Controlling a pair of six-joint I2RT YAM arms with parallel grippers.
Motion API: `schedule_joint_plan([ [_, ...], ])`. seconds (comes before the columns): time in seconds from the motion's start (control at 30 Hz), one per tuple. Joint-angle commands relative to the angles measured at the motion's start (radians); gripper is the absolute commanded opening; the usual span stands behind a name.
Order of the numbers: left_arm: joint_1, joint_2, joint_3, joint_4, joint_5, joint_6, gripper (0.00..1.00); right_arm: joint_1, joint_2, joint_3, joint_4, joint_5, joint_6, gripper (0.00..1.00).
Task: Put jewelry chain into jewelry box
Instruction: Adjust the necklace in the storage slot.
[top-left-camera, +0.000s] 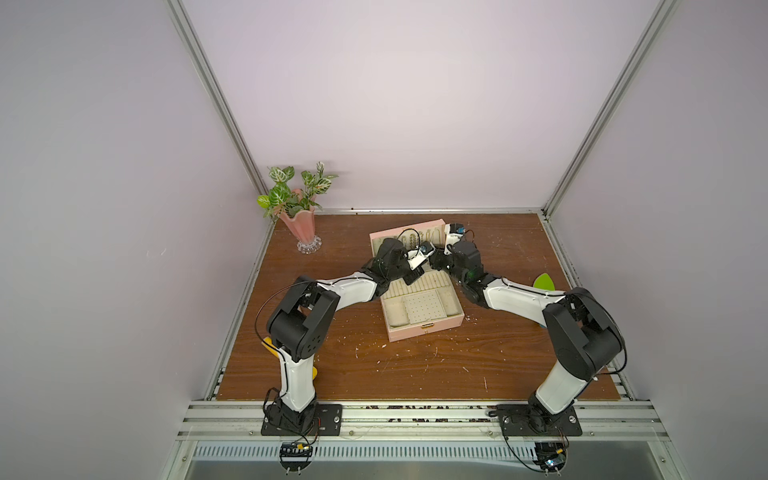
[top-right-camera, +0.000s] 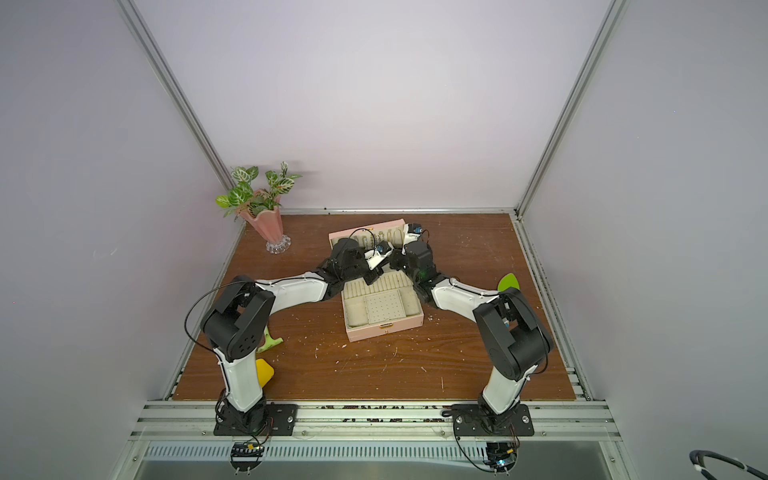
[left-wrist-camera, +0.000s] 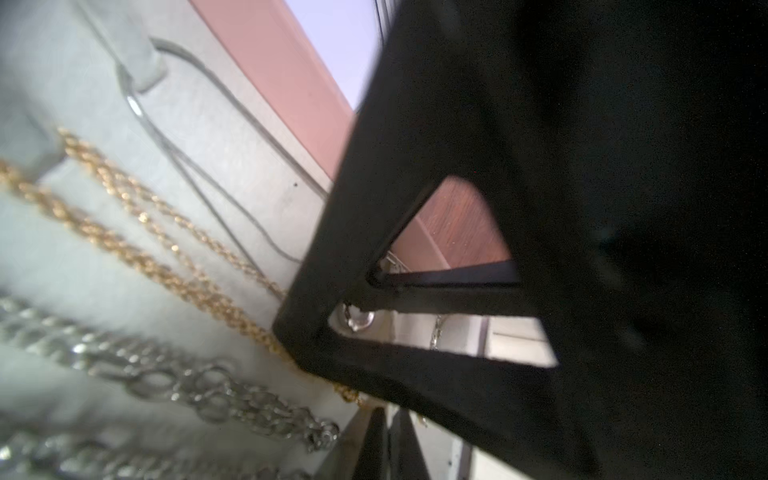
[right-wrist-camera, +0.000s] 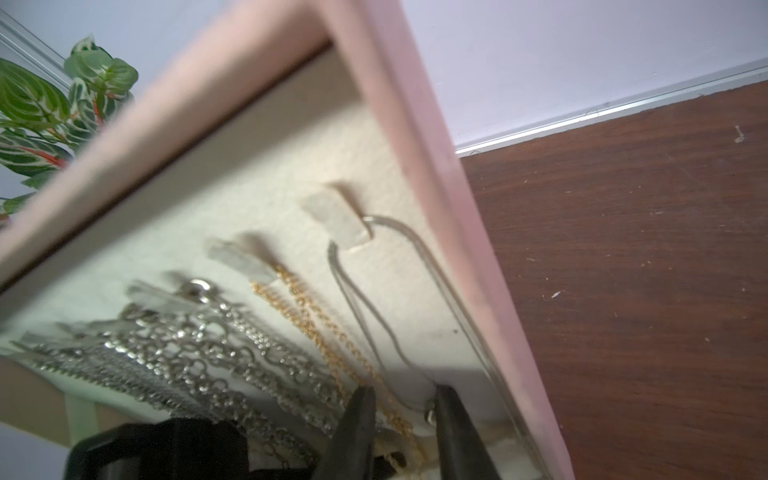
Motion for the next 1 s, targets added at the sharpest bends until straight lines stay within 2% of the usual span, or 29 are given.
schedule_joint_plan([
  [0.0,0.031,0.022,0.022,0.032,0.039,-0.045,0.01,-0.006,-0.015,0.022,0.039,0.002,0.049,0.28],
  [0.2,0.036,0.026,0.024,0.040,0.040,-0.060,0.01,-0.006,-0.039,-0.009,0.029,0.115,0.102,0.27],
  [0.57,0.036,0.028,0.027,0.028,0.069,-0.047,0.01,-0.002,-0.017,0.032,-0.039,0.141,0.104,0.28],
  [0.67,0.036,0.029,0.029,0.027,0.072,-0.047,0.01,0.001,-0.015,0.025,-0.012,0.116,0.098,0.25],
  [0.83,0.036,0.025,0.031,0.023,0.068,-0.041,0.01,0.002,-0.057,-0.042,0.054,0.055,0.079,0.39],
  [0.97,0.036,0.023,0.031,0.022,0.068,-0.043,0.01,0.001,-0.104,-0.073,0.056,0.077,0.082,0.41],
])
